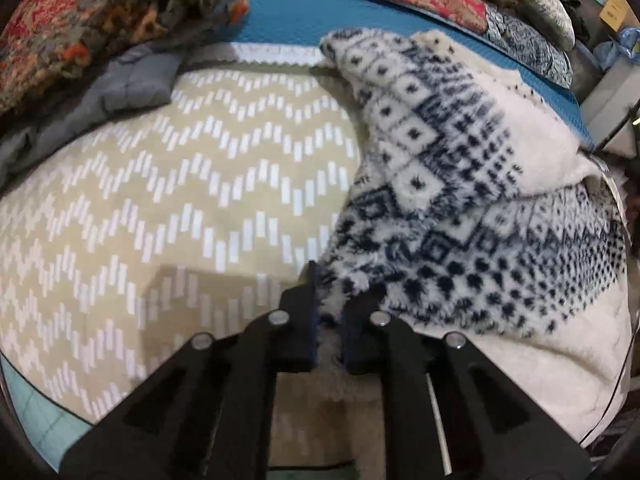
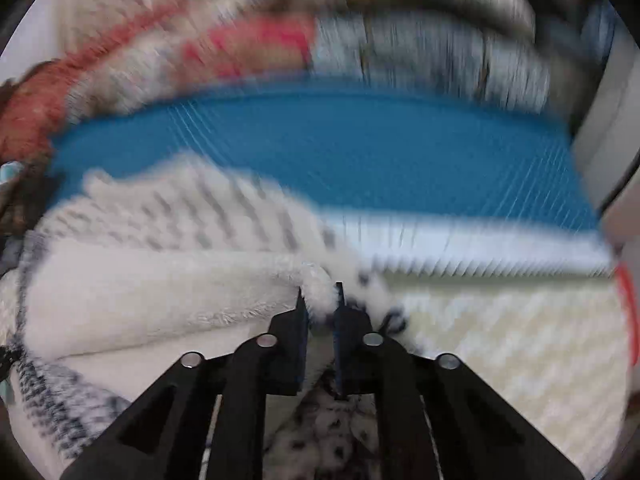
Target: Fold large clothes
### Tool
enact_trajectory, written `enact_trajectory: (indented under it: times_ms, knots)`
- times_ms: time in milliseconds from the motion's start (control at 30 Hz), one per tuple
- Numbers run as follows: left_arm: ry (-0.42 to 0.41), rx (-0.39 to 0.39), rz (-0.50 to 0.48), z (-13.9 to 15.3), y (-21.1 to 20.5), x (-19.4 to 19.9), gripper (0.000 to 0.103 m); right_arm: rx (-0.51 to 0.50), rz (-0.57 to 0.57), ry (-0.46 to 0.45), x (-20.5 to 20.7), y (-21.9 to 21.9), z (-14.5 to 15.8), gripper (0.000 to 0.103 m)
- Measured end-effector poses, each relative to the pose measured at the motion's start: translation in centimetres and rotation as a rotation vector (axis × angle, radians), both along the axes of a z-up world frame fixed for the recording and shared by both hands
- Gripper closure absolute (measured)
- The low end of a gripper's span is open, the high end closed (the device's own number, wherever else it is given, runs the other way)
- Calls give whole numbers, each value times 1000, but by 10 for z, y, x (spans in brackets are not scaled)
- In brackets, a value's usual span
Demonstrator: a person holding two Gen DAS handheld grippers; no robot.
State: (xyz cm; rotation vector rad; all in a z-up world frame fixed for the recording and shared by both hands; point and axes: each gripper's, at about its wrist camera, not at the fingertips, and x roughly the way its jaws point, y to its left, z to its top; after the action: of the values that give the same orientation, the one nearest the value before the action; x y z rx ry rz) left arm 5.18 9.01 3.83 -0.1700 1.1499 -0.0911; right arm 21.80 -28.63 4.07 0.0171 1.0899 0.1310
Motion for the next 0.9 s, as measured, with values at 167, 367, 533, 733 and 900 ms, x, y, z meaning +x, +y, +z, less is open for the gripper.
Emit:
enact_trajectory:
  times_ms: [167,367,533,733,900]
  knots:
    - [-48,-164,13,35,17,12,38,228,-71,-61,-13,-25,22,44]
    - [-61,-231,24,35,13,105,23,334,-73,-131,-48,-39,62,62]
    - [12,-242,7,-1,-14,164,51,394,-6,90,-50,-20,32,63]
    - [-91,-129,59,5,-15,173,89,232,14,12,-54,-5,30,29]
    - [-88,60,20,-14,-40,173,74,156,17,17,-52,4,-3,31]
